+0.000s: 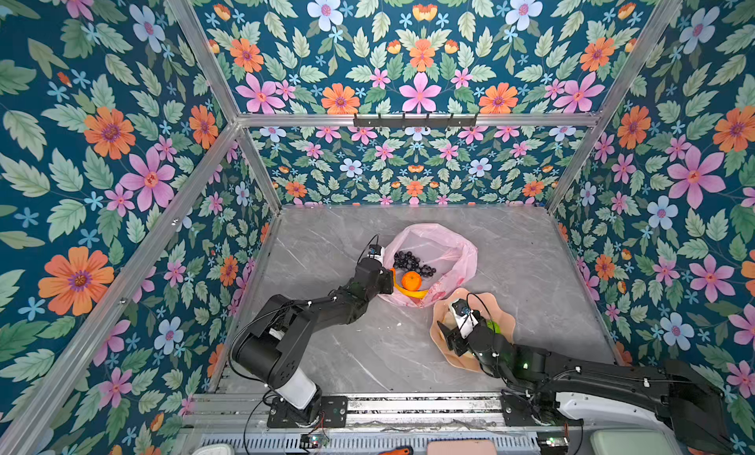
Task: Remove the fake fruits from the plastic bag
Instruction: 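Move the right gripper back over the bag and lower it inside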
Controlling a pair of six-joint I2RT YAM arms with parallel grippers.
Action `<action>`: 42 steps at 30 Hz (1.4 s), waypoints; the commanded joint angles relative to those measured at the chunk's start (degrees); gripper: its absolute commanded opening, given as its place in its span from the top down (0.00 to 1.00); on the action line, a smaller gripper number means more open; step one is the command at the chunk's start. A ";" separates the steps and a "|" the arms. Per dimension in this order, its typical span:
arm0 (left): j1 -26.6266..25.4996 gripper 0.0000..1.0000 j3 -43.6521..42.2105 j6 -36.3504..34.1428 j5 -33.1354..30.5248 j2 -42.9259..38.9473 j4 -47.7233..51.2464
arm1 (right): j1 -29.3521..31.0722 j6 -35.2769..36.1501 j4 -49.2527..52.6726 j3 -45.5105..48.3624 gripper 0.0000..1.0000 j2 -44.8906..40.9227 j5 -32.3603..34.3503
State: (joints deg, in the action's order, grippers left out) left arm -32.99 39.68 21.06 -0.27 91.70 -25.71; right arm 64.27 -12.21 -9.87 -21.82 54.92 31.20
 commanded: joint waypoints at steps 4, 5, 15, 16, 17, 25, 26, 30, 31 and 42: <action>0.11 1.00 -1.58 1.14 -1.71 -1.89 -1.59 | -6.96 -9.33 10.95 -10.14 0.30 2.94 -7.50; 0.12 1.00 -1.84 1.47 -2.03 -2.11 -1.75 | -7.43 -9.65 12.12 -12.28 0.30 4.02 -8.50; 0.43 1.00 -4.36 4.33 -4.56 -4.16 -3.90 | -13.01 -16.44 32.71 -40.14 0.30 27.71 -15.96; 0.47 1.00 -4.43 4.57 -4.41 -4.05 -3.92 | -13.19 -16.53 33.42 -42.22 0.30 29.78 -16.52; 0.49 1.00 -4.35 4.82 -4.39 -3.96 -3.99 | -13.29 -16.74 34.25 -44.14 0.30 31.79 -16.98; 1.74 1.00 -5.05 6.59 -6.05 -5.03 -2.94 | -13.77 -18.45 44.36 -61.57 0.31 48.50 -18.07; 2.02 1.00 -5.25 7.07 -5.91 -5.00 -2.85 | -13.90 -18.67 45.23 -63.21 0.31 49.97 -18.27; 3.50 1.00 -5.68 8.71 -4.21 -4.49 -3.29 | -14.82 -19.99 47.57 -68.05 0.30 55.49 -20.69; 3.60 1.00 -5.62 8.89 -3.83 -4.34 -3.27 | -14.95 -20.33 47.70 -68.62 0.29 56.35 -20.98; 3.74 1.00 -5.10 10.22 -2.06 -2.43 -3.60 | -17.88 -22.59 46.04 -69.67 0.16 61.29 -23.16</action>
State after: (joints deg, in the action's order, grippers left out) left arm -29.30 34.17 30.48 -2.96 88.95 -28.32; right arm 47.09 -33.30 36.23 -91.18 115.24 9.19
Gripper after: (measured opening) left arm 0.050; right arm 0.837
